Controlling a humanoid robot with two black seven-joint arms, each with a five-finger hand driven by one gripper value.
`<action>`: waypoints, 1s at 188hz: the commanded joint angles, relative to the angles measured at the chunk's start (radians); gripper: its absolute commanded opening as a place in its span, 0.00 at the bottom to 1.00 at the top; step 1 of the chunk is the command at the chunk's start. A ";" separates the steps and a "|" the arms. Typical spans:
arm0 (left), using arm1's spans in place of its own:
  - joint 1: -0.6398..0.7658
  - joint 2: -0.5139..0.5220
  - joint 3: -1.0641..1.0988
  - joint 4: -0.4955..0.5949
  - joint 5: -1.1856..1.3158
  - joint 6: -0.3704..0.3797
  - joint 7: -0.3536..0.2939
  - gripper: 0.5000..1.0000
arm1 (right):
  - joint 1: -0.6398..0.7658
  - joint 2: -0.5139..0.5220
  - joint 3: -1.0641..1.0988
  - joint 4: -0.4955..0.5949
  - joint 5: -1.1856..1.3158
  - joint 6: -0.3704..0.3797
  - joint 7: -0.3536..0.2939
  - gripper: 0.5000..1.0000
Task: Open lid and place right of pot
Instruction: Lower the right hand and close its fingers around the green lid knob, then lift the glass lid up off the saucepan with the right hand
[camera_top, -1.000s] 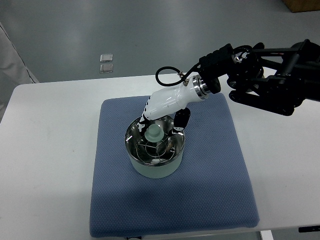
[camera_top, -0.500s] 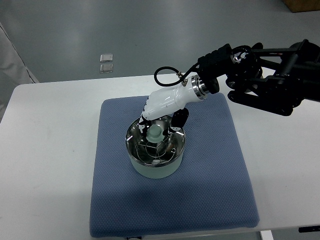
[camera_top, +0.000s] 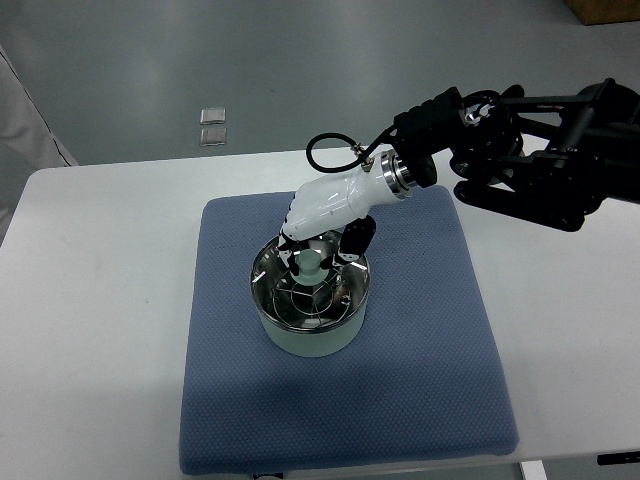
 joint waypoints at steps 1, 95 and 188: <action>0.000 0.000 0.000 0.000 0.000 0.000 0.001 1.00 | -0.001 0.000 0.000 -0.001 0.000 0.000 0.000 0.15; 0.000 0.000 0.000 0.000 0.000 0.000 0.001 1.00 | 0.002 -0.003 0.008 -0.003 0.003 0.000 0.000 0.00; 0.000 0.000 0.000 0.000 0.000 0.000 0.001 1.00 | 0.025 -0.014 0.021 -0.001 0.014 -0.003 0.000 0.00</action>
